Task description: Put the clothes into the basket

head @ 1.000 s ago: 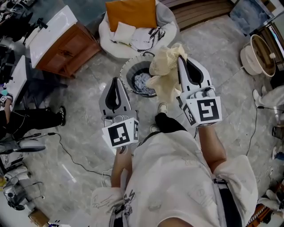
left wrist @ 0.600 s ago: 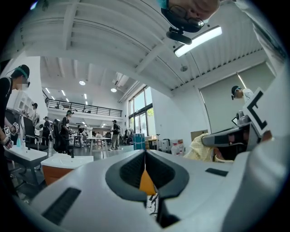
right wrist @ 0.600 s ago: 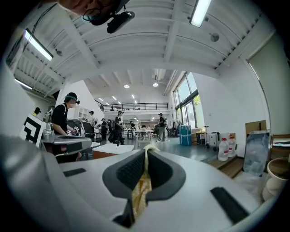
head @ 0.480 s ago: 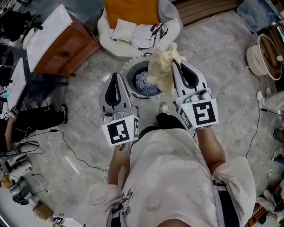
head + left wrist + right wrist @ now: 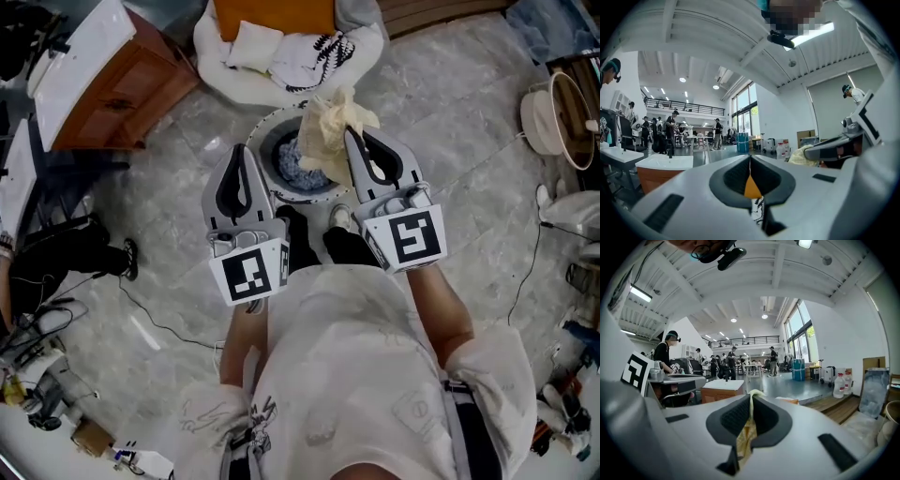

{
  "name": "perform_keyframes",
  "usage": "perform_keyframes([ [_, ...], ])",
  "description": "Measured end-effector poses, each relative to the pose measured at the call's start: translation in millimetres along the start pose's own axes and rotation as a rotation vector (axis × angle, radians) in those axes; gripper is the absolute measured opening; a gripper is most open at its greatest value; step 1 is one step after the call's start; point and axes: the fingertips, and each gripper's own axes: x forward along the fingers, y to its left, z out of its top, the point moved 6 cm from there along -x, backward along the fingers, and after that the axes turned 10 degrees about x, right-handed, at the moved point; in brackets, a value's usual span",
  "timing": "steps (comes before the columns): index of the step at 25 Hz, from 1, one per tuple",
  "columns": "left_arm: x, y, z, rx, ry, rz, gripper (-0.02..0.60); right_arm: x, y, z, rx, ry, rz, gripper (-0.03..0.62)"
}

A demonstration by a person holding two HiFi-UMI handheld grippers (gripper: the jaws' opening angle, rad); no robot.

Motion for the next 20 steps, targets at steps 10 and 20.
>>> perform_keyframes([
  [10,50.4,47.9,-73.4,-0.030,0.069,-0.111,0.005,83.9,21.4,-66.3,-0.021,0.190,-0.102,-0.008],
  [20,80.0,73.2,-149.0,-0.048,0.174,-0.221,0.005,150.1,38.5,-175.6,-0.003,0.436,-0.123,-0.008],
])
